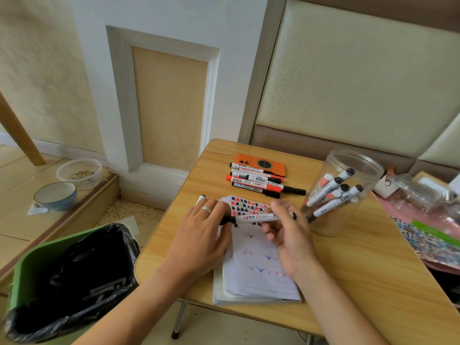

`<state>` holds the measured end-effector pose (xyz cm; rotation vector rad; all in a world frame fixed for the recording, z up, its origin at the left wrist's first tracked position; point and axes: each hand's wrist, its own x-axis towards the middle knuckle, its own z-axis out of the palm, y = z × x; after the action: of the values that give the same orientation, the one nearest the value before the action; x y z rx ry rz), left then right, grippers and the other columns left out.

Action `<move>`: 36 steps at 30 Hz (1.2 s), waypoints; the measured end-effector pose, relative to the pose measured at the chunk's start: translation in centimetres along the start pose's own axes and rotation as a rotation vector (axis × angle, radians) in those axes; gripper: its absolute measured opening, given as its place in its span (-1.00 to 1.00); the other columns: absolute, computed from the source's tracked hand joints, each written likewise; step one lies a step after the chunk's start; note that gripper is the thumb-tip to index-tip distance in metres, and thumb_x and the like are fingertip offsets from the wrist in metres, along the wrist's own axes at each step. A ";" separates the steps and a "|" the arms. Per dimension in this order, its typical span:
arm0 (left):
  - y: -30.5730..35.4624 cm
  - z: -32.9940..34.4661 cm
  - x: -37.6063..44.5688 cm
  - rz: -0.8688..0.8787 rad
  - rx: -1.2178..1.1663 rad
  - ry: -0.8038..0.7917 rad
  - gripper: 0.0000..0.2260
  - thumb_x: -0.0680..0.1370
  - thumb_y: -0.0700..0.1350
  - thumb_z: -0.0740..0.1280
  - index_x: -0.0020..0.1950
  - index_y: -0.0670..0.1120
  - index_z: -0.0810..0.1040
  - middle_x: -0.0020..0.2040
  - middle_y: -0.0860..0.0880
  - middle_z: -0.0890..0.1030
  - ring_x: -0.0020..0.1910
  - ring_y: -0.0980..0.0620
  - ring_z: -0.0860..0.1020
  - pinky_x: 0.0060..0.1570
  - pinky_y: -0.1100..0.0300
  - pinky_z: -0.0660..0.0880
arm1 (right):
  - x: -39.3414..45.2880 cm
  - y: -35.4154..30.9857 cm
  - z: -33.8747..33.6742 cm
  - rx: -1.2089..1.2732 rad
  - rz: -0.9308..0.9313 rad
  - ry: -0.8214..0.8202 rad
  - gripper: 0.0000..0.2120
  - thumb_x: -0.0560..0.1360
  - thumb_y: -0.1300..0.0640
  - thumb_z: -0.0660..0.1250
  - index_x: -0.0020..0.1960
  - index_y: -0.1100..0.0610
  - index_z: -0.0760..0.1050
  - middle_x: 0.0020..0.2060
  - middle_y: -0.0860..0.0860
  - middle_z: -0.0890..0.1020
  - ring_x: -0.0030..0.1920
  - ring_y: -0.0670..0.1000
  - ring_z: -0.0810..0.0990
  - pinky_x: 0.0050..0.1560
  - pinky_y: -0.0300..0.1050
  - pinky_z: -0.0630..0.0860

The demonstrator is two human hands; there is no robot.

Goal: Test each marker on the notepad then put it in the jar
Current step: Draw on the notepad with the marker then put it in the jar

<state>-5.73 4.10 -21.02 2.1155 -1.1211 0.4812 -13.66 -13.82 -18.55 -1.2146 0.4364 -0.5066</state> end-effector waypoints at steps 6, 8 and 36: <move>0.4 -0.2 -0.4 0.057 -0.197 -0.061 -0.81 0.67 0.08 0.16 0.21 0.01 0.35 0.01 0.13 0.44 -0.14 0.12 0.43 -0.14 0.17 0.39 | -0.2 0.4 0.2 -0.157 -0.056 -0.103 -0.87 0.60 0.18 0.41 0.02 0.23 0.51 -0.38 0.08 0.54 -0.47 0.04 0.55 -0.53 -0.22 0.41; 0.0 0.2 -0.3 0.085 -0.182 -0.077 -0.72 0.65 0.14 0.25 0.26 0.00 0.41 0.07 0.22 0.35 -0.11 0.17 0.42 -0.10 0.34 0.38 | -0.4 0.4 0.4 -0.184 -0.069 -0.112 -0.81 0.61 0.15 0.39 0.02 0.29 0.50 -0.37 0.14 0.56 -0.48 0.07 0.56 -0.53 -0.19 0.42; -0.6 1.2 0.2 0.053 0.032 -0.034 -0.77 0.63 0.08 0.23 0.15 -0.03 0.53 0.00 0.05 0.49 -0.04 0.02 0.40 -0.03 0.11 0.39 | -0.1 -0.4 0.3 -0.233 -0.082 -0.106 -0.94 0.62 0.33 0.27 -0.01 0.20 0.44 -0.39 0.04 0.61 -0.36 0.12 0.57 -0.42 -0.12 0.45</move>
<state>-5.10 3.40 -21.98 2.1330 -1.1990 0.4924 -13.57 -13.60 -18.11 -1.4818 0.3632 -0.4681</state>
